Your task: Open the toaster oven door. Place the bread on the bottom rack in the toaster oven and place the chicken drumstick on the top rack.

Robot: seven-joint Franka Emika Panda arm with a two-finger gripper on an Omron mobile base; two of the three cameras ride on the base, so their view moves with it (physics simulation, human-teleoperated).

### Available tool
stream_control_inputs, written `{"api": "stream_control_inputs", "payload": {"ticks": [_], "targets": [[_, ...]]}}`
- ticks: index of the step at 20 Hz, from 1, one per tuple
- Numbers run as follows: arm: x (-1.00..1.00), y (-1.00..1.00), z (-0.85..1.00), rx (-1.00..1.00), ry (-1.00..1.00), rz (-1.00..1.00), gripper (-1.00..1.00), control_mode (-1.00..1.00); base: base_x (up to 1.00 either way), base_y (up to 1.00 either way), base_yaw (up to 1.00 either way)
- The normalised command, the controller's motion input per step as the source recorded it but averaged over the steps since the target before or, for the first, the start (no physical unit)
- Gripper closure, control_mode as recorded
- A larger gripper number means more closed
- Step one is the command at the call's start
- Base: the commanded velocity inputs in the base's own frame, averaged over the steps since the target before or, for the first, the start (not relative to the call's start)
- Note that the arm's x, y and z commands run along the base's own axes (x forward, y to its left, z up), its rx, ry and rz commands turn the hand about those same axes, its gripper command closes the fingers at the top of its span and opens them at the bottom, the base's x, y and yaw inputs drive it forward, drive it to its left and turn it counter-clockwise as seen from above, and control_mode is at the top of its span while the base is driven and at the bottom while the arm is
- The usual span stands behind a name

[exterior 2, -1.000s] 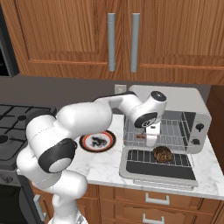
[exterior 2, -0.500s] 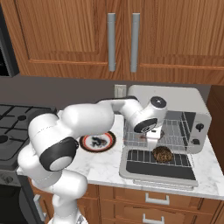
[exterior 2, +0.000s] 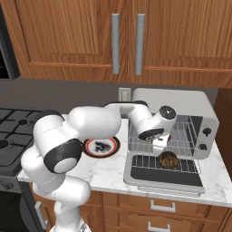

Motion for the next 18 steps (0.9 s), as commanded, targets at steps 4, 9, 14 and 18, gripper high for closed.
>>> {"api": "stream_control_inputs", "payload": {"ticks": [4,9,14,18], "targets": [[0.10,-0.28,0.10,0.18,-0.06,-0.05,1.00,-1.00,0.00,0.00,0.00],[0.01,-0.19,0.28,0.16,-0.06,-0.05,1.00,-1.00,0.00,0.00,0.00],[0.18,-0.04,0.25,0.06,-0.06,-0.06,1.00,-1.00,0.00,0.00,0.00],[0.39,0.00,0.01,0.04,-0.02,-0.05,1.00,-1.00,0.00,0.00,0.00]]}}
